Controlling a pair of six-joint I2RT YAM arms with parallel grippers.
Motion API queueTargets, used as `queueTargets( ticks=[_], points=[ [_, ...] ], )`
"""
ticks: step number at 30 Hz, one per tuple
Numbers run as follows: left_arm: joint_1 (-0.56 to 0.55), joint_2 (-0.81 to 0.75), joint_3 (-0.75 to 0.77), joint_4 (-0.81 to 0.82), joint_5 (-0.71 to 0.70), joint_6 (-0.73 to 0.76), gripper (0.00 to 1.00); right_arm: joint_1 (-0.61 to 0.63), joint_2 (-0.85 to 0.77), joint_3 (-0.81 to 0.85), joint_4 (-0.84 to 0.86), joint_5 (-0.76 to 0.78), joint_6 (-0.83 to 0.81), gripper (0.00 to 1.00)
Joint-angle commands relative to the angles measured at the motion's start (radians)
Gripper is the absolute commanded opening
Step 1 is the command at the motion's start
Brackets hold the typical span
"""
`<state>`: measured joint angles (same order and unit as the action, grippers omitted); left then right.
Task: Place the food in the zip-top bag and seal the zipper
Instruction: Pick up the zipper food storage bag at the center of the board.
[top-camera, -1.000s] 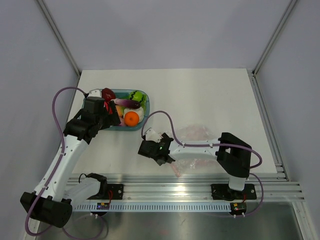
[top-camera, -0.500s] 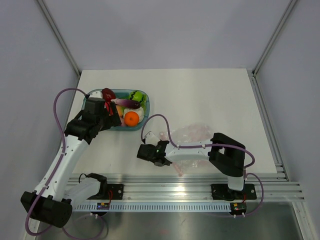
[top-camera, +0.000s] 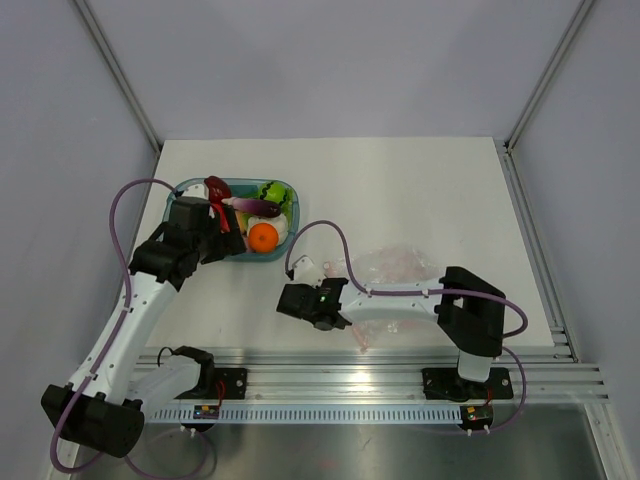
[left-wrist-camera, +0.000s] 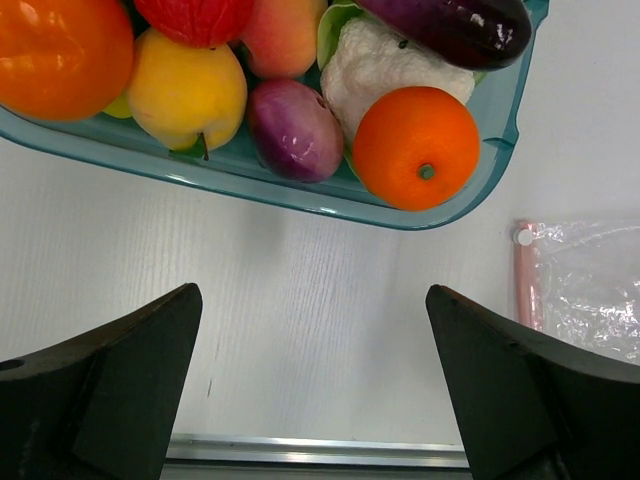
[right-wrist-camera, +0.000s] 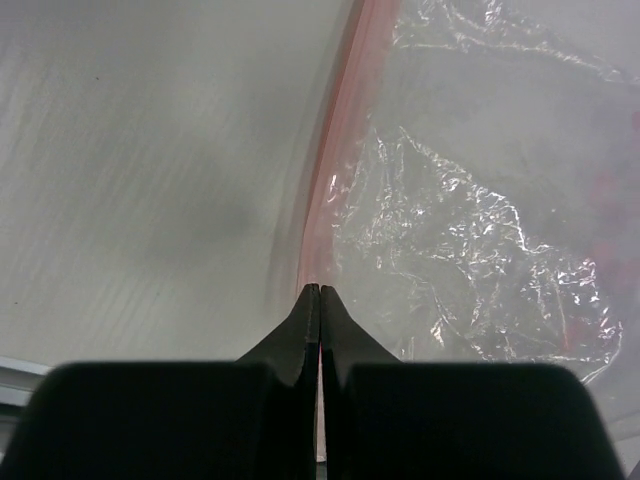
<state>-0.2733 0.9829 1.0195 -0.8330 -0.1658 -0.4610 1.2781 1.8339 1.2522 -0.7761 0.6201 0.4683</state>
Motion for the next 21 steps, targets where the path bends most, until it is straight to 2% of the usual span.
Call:
queueTargets(
  ticks=[1, 2, 3, 4, 6, 12, 21],
  points=[
    [0.005, -0.02, -0.015, 0.057, 0.052, 0.002, 0.99, 0.004, -0.082, 0.007, -0.002, 0.043, 0.026, 0.0],
    [0.005, -0.02, -0.021, 0.058, 0.054, 0.002, 0.99, 0.004, -0.081, 0.009, -0.005, 0.041, 0.024, 0.0],
    [0.005, -0.021, -0.022, 0.061, 0.06, 0.002, 0.99, 0.004, -0.073, 0.012, -0.012, 0.043, 0.024, 0.07],
    [0.005, -0.023, -0.024, 0.063, 0.06, 0.002, 0.99, 0.004, -0.052, 0.012, -0.032, 0.043, 0.03, 0.31],
    [0.005, -0.023, -0.03, 0.069, 0.064, 0.002, 0.99, 0.004, -0.032, 0.009, -0.061, 0.05, 0.042, 0.46],
    [0.005, -0.023, -0.039, 0.072, 0.066, 0.007, 0.99, 0.03, 0.022, -0.008, -0.106, 0.115, 0.053, 0.57],
    [0.005, -0.02, -0.055, 0.086, 0.08, 0.002, 0.99, 0.064, 0.103, -0.005, -0.137, 0.18, 0.056, 0.57]
  ],
)
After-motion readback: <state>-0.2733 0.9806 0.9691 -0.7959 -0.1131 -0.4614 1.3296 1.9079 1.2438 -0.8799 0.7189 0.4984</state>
